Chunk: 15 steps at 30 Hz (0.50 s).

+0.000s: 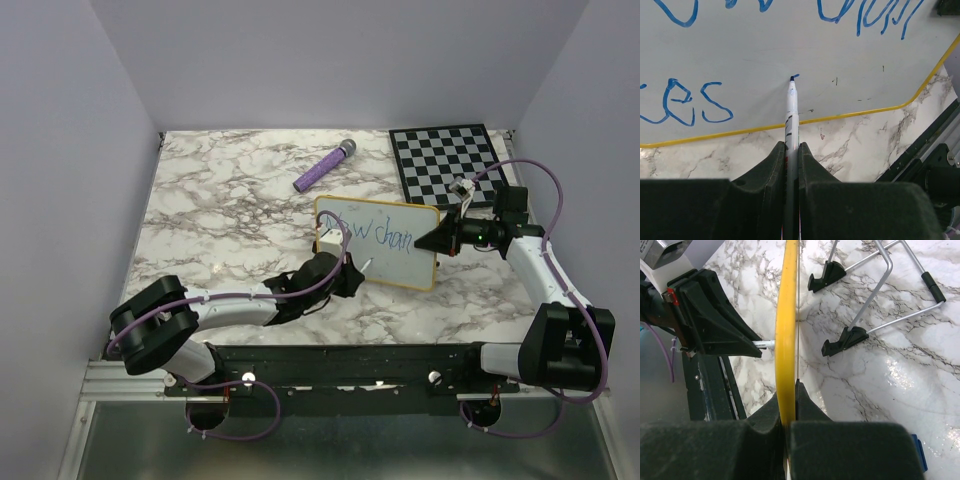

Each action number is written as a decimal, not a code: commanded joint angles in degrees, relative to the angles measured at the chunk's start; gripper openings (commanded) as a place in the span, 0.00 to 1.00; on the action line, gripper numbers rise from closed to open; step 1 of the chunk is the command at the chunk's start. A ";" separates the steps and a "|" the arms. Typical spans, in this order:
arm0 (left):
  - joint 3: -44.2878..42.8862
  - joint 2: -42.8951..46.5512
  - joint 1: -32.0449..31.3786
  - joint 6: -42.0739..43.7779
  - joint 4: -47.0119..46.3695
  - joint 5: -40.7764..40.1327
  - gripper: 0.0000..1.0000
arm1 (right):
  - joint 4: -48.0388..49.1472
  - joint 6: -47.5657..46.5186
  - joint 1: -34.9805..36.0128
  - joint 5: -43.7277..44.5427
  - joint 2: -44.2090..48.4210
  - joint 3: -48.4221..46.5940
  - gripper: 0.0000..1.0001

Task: Write a sentence on the whiteboard

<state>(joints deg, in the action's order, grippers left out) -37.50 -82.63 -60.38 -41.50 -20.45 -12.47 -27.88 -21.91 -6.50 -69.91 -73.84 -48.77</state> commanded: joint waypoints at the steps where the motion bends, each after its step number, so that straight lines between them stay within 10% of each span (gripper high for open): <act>1: -0.39 0.54 0.88 -0.52 1.73 -2.82 0.00 | 1.51 0.29 -0.09 -3.04 0.98 0.08 0.01; 15: -0.30 0.72 1.14 -1.57 4.54 -1.24 0.00 | 1.51 0.29 -0.09 -3.04 0.98 0.08 0.01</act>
<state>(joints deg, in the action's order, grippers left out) -37.50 -82.61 -59.64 -42.28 -18.52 -12.97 -27.07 -21.91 -6.50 -69.89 -73.84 -48.77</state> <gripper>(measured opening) 0.193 0.068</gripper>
